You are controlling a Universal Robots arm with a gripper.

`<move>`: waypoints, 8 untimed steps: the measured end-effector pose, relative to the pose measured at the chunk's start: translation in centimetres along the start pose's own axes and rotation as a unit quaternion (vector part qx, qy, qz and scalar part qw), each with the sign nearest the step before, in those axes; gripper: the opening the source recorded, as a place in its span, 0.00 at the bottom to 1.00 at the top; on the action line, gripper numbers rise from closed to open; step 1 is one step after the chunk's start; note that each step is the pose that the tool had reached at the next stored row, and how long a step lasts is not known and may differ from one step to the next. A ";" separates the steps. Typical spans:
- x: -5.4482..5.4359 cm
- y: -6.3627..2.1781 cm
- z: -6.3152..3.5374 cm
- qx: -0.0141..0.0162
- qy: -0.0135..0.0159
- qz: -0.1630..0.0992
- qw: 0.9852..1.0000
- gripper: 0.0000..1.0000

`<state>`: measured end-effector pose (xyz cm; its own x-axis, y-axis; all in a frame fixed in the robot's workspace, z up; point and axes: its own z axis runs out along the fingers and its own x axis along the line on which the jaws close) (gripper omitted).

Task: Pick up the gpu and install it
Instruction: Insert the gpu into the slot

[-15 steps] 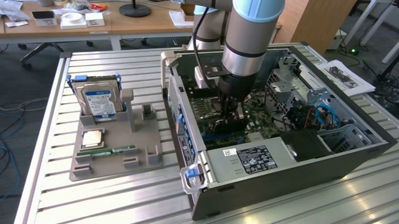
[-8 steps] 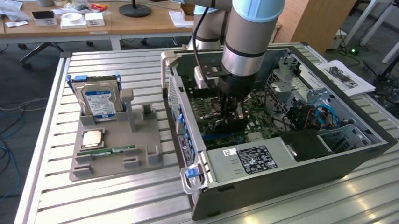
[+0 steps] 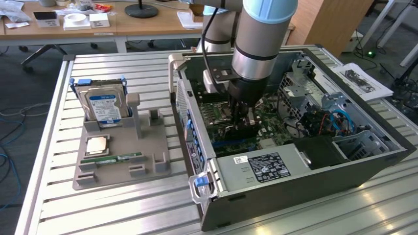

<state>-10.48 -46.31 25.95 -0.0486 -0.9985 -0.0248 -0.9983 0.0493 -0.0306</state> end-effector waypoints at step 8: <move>0.0 0.05 0.09 0.000 0.000 0.000 1.000 0.27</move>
<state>-10.53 -46.32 25.86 -0.0486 -0.9985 -0.0245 -0.9983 0.0494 -0.0305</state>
